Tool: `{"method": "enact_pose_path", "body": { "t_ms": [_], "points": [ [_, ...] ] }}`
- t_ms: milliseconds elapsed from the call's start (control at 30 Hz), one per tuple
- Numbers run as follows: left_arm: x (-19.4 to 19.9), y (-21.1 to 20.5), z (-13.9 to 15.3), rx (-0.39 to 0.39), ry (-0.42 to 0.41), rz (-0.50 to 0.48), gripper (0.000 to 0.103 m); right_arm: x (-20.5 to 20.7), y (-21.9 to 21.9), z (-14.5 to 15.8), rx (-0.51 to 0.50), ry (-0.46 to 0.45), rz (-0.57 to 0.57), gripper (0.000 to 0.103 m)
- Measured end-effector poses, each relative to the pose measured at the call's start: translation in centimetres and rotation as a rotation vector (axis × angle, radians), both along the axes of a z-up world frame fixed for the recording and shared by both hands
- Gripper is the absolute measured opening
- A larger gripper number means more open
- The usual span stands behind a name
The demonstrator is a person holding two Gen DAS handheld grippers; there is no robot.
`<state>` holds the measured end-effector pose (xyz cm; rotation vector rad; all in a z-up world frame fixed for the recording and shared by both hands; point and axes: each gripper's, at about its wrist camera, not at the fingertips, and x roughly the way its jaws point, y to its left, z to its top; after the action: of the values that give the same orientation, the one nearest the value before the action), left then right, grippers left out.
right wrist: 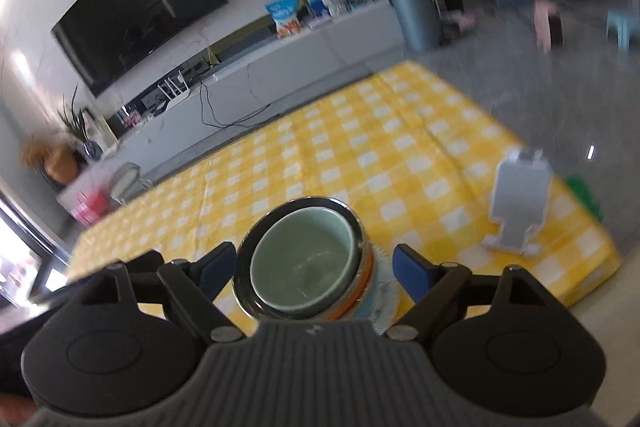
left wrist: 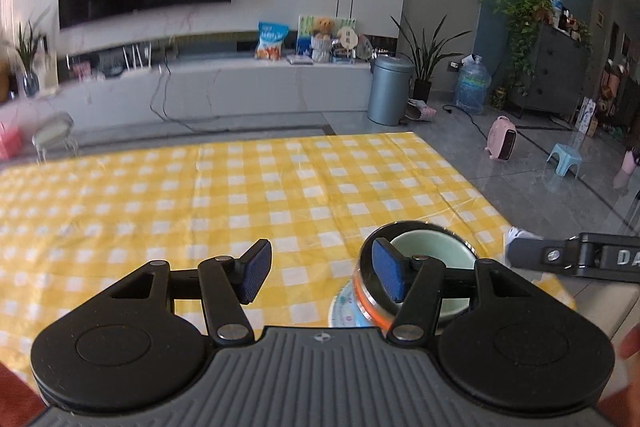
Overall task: Organize plates and bowls
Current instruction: 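Lower the bowl stack onto the plate stack and open both grippers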
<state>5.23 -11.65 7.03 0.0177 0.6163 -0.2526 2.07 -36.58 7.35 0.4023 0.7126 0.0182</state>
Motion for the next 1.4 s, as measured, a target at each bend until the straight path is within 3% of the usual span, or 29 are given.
{"method": "enact_pose_path", "body": {
  "t_ms": [167, 333, 567, 667, 933, 1400],
  "points": [
    [-2.4, -0.7, -0.3, 0.078, -0.071, -0.054, 0.068, -3.4, 1.3, 1.1, -0.157, -0.069, -0.014, 0.087],
    [-4.4, -1.9, -1.2, 0.204, -0.179, -0.090, 0.068, -6.7, 2.1, 1.0, -0.206, -0.160, -0.031, 0.093],
    [-6.0, -1.4, -2.2, 0.176, -0.200, -0.077, 0.075, -8.7, 3.3, -0.9, -0.292, -0.176, -0.053, 0.095],
    [-6.6, -1.5, -2.6, 0.184, -0.213, -0.096, 0.084, -9.1, 4.0, -2.0, -0.339, -0.161, -0.052, 0.095],
    [-6.4, -1.1, -3.6, 0.144, -0.169, -0.054, 0.086, -10.3, 5.6, -4.0, -0.379, -0.187, -0.054, 0.096],
    [-5.8, -0.7, -5.8, 0.217, -0.052, -0.031, 0.086, -9.4, 5.5, -4.8, -0.336, -0.167, -0.044, 0.097]
  ]
}}
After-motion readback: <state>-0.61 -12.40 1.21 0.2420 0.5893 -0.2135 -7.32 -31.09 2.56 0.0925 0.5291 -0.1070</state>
